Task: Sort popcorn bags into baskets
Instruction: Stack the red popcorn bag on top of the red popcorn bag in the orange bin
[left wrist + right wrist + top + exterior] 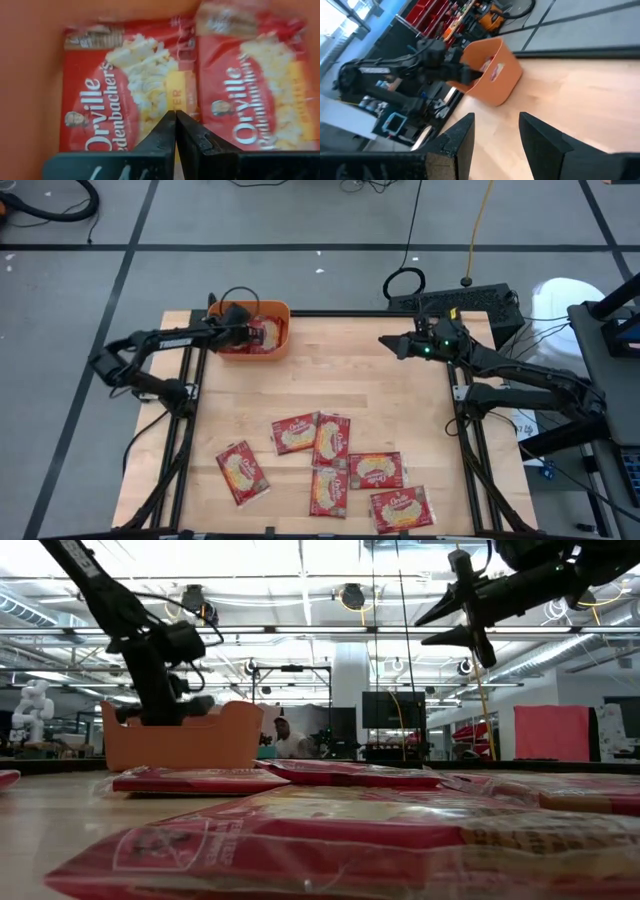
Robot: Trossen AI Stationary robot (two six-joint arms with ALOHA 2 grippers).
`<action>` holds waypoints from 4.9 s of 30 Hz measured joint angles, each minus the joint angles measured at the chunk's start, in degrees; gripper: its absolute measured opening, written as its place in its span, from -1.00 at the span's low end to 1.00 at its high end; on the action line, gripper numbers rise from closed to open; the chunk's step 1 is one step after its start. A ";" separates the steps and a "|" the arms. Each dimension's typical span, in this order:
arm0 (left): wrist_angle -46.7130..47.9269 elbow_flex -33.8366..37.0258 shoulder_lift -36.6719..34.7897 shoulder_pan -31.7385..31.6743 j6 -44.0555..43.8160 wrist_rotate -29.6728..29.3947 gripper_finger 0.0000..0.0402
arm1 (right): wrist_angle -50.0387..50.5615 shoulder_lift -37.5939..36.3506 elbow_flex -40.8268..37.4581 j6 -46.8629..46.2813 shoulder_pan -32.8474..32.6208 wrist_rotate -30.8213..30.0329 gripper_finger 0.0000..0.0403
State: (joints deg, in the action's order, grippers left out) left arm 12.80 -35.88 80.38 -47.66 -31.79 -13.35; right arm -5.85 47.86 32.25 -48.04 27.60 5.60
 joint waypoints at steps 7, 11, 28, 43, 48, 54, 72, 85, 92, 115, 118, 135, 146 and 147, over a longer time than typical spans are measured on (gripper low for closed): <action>-3.99 -0.07 3.39 0.22 6.42 2.19 -0.97 | -0.16 0.00 0.00 -2.36 -6.29 -7.41 -0.28; -3.70 -0.07 2.74 0.23 6.49 2.67 -0.94 | -0.83 0.00 0.02 -3.51 -8.77 -10.32 -0.28; -8.51 0.04 1.21 0.38 12.46 8.96 -0.91 | -1.68 0.00 0.02 -3.37 -12.15 -16.87 -0.28; 7.77 -5.22 -18.76 3.31 15.03 14.02 -0.89 | -1.66 0.00 0.02 -6.80 -18.70 -15.67 -0.28; 9.89 -5.22 -24.00 4.40 15.31 16.16 -0.89 | -1.55 0.00 0.02 -10.31 -24.68 -12.74 -0.28; 12.68 -5.20 -25.96 5.46 14.68 22.75 -0.88 | 7.22 0.17 4.06 -15.22 -32.58 -10.28 -0.28; 6.36 -5.20 -26.07 26.06 -4.88 21.61 -0.88 | 57.31 4.59 29.31 -0.41 -47.25 6.65 -0.28; -15.90 -5.14 -23.41 50.66 -19.03 -10.71 -0.88 | 46.14 4.77 13.52 9.05 -51.79 5.09 -0.15; -24.89 -5.97 -16.84 59.09 -22.32 -19.79 -0.88 | 25.15 5.07 -1.06 10.19 -51.56 6.19 -0.06; -20.91 -18.01 -3.49 62.45 -22.17 -20.29 -0.88 | -1.22 9.01 -22.43 10.66 -51.54 6.21 -0.18; -20.87 -18.01 -3.49 62.45 -22.15 -20.29 -0.88 | -6.82 10.65 -24.20 9.84 -51.54 6.27 -0.19; -20.27 -18.01 -3.49 62.42 -22.64 -21.67 -0.88 | -23.73 23.23 -24.57 8.79 -52.03 7.79 -0.68; -20.26 -18.01 -3.49 62.49 -22.38 -21.67 -0.88 | -31.19 17.68 -24.16 -2.41 -52.26 8.65 -0.99; -20.26 -18.01 -3.52 62.49 -22.38 -21.67 -0.88 | -31.59 16.84 -23.96 -3.08 -52.26 8.26 -0.99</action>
State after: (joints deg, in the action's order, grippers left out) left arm -7.46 -53.89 76.86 14.83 -54.17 -35.03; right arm -37.43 64.70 8.29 -51.12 -24.67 13.87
